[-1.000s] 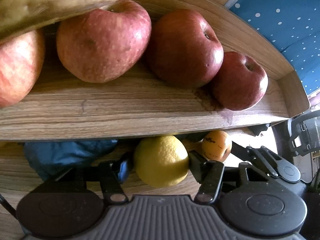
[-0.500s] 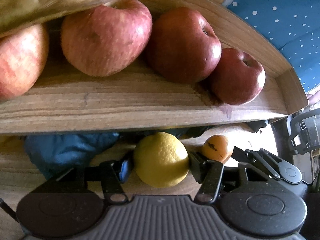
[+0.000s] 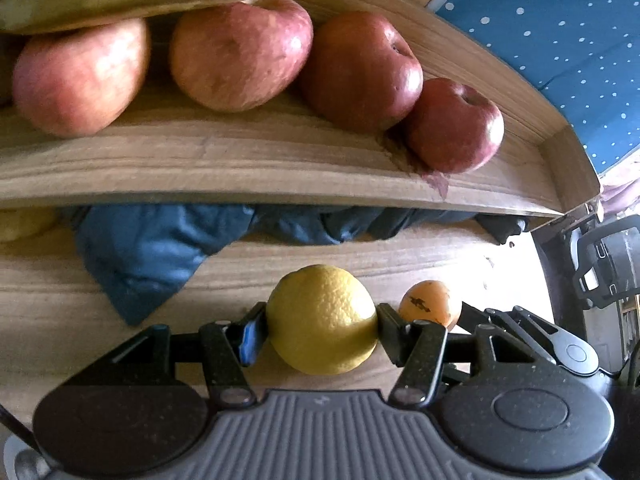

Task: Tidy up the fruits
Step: 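Close the right gripper on the spotted pear while the left grips the lemon, then carry the spotted pear and lemon over the steel tray with both grippers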

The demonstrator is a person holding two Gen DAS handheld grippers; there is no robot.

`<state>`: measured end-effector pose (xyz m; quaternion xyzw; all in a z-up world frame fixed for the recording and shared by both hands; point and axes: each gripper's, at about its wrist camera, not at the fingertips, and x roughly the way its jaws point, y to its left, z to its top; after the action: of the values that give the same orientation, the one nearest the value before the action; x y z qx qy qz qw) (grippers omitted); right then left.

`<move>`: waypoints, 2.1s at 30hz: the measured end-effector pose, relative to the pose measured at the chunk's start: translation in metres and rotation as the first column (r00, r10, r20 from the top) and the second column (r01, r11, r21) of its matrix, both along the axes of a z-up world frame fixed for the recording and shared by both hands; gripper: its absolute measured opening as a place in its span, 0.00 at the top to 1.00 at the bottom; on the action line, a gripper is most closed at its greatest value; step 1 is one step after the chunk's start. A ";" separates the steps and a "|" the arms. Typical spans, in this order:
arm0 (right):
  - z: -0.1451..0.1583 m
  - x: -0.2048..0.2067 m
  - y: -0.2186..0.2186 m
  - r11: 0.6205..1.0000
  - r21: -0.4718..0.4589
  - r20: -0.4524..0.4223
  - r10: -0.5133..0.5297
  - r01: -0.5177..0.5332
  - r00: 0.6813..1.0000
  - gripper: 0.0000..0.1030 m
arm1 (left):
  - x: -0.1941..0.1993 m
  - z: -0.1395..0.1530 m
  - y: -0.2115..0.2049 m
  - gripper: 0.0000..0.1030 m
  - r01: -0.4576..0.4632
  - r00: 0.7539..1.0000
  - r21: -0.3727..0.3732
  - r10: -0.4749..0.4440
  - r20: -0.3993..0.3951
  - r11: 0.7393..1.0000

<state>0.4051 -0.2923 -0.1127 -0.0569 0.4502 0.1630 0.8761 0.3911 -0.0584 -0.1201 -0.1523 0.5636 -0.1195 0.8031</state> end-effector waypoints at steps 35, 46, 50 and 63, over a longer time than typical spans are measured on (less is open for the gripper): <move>0.035 -0.112 0.013 0.993 0.052 0.028 0.109 -0.111 0.994 0.52 | -0.123 0.021 0.024 0.40 -0.125 0.991 -0.003 0.125 0.039 0.992; 0.033 -0.134 0.004 0.993 0.044 0.013 0.107 -0.107 0.994 0.52 | -0.142 0.017 0.012 0.40 -0.117 0.993 -0.007 0.117 0.029 0.993; 0.032 -0.138 0.000 0.994 0.041 0.009 0.098 -0.098 0.995 0.52 | -0.143 0.016 0.006 0.40 -0.107 0.994 -0.007 0.107 0.023 0.994; 0.026 -0.141 -0.005 0.996 0.035 -0.005 0.085 -0.084 0.996 0.52 | -0.142 0.009 0.000 0.40 -0.102 0.995 0.013 0.102 0.004 0.995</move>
<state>0.2639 -0.2968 -0.0868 -0.0599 0.4475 0.2080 0.8677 0.2496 -0.0583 -0.1110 -0.1754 0.5545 -0.0746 0.8101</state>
